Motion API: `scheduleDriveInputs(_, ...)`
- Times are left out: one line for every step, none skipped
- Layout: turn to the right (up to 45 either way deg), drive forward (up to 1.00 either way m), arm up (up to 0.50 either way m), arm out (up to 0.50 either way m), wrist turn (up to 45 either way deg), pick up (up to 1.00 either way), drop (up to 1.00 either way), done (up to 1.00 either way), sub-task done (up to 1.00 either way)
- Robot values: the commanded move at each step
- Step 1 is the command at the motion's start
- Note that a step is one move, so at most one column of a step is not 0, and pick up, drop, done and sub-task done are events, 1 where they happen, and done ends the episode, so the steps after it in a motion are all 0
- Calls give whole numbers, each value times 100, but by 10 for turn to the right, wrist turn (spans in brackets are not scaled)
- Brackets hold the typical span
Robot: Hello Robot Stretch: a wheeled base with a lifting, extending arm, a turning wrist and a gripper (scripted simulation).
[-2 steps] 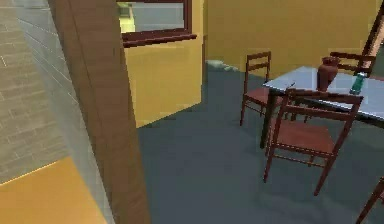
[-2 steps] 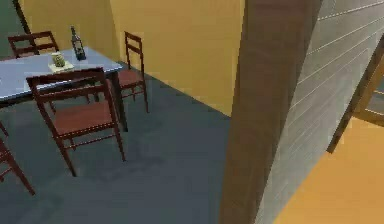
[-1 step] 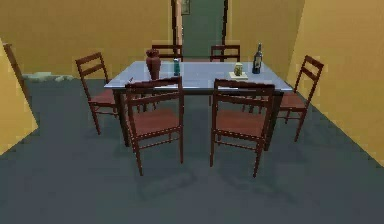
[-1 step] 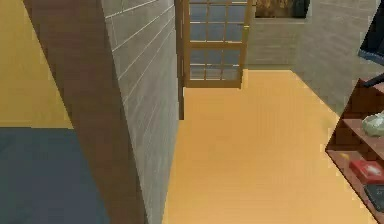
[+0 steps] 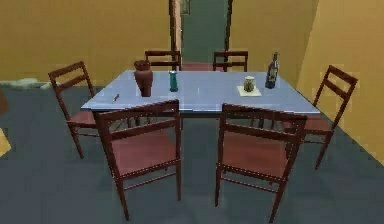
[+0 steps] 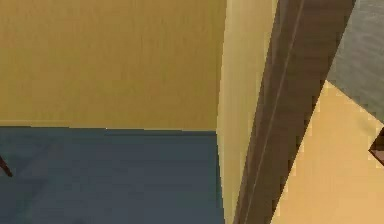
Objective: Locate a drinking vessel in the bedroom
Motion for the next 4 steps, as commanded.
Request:
scheduleDriveInputs(-450,0,0,0,0,0,0,0,0)
scheduleDriveInputs(-150,0,0,0,0,0,0,0,0)
scheduleDriveInputs(0,35,0,0,0,0,0,0,0)
scheduleDriveInputs(30,0,0,0,0,0,0,0,0)
